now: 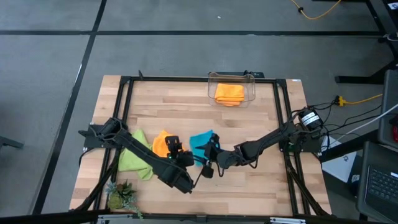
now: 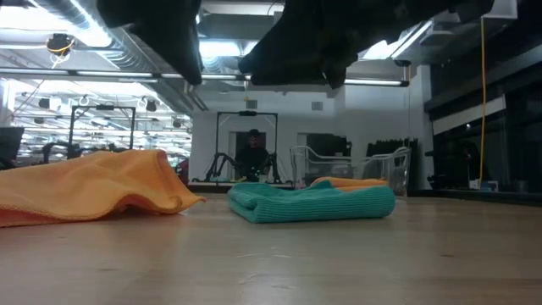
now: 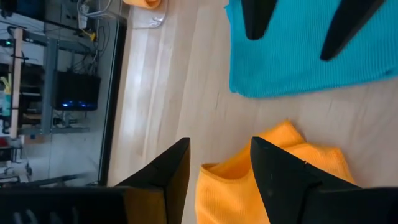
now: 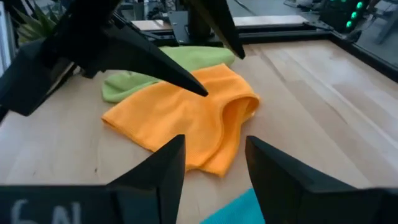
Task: Fold microfiber towels
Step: Fold the blue microfiber towel
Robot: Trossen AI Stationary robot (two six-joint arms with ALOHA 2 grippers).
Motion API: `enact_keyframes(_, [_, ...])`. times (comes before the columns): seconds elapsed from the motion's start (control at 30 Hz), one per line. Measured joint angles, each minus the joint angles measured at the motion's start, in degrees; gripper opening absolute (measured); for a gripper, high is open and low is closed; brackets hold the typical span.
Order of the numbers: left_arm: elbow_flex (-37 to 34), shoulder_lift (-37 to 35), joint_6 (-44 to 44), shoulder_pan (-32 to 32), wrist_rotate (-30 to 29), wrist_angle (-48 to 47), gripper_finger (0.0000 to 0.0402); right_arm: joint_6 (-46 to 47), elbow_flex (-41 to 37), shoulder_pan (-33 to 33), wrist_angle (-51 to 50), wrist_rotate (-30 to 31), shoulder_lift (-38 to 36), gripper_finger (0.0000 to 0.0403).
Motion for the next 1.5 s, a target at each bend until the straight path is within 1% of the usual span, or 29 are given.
enact_keyframes(0.53, [0.0,0.0,0.01,0.22,-0.05,0.6,0.0161,-0.04,0.0,0.22,0.79,-0.11,-0.14,0.0171])
enact_keyframes(0.63, [0.0,0.0,-0.17,0.2,-0.08,0.41,0.0161,-3.58,0.13,0.67,-0.63,-0.01,-2.83,0.0171])
enact_keyframes(0.7, [0.0,0.0,-1.22,0.07,-1.12,-0.1,0.0161,-5.86,0.76,1.08,-4.05,1.79,-6.08,0.0171])
enact_keyframes(0.8, [-0.02,0.0,-5.45,0.16,-1.54,-3.37,0.0161,-6.77,1.01,2.22,-12.05,9.03,-12.61,0.0171])
enact_keyframes(0.87, [-0.34,-0.08,-8.62,0.86,-1.54,-4.86,0.0161,-6.96,1.03,3.13,-20.03,14.88,-17.07,0.0171])
enact_keyframes(0.93, [-1.52,-1.85,-8.01,2.06,-0.49,-4.32,0.0161,-3.26,1.03,3.77,-28.65,19.91,-21.28,0.0171])
enact_keyframes(0.97, [-1.61,-3.04,-8.05,3.08,-0.36,-4.73,0.0161,-0.01,1.03,3.84,-33.42,21.49,-23.22,0.0171])
enact_keyframes(1.07, [-2.85,-7.97,-8.07,6.59,-0.28,-4.54,0.0161,14.05,1.03,3.42,-49.86,21.66,-28.1,0.0171])
enact_keyframes(1.17, [-4.71,-13.8,-10.28,11.63,0.26,-4.37,0.0161,30.17,0.03,2.26,-64.93,16.77,-30.41,0.0171])
enact_keyframes(1.2, [-6.1,-15.91,-10.52,13.44,1.69,-3.97,0.0161,34.47,-0.79,1.92,-67.87,15.14,-30.51,0.0171])
enact_keyframes(1.27, [-9.9,-19.85,-9.35,16.9,6.19,-0.39,0.0161,40.14,-3.48,1.56,-69.89,11.36,-30.32,0.0171])
enact_keyframes(1.3, [-12.61,-21.69,-7.1,18.57,10.16,3.9,0.0161,41.22,-5.26,1.39,-69.46,8.69,-30.14,0.0171])
enact_keyframes(1.33, [-15.87,-23.51,-3.8,19.86,15.46,9.35,0.0161,41.7,-7.02,1.36,-67.94,5.96,-29.78,0.0171])
enact_keyframes(1.4, [-23.78,-26.67,4.45,21.92,28.54,22.98,0.0161,41.13,-10.35,1.37,-63.45,-0.24,-29.35,0.0171])
enact_keyframes(1.5, [-35.14,-29.2,17.85,22.73,53.97,52.78,0.0161,36.02,-14.05,1.36,-55.78,-9.88,-29.41,0.0171])
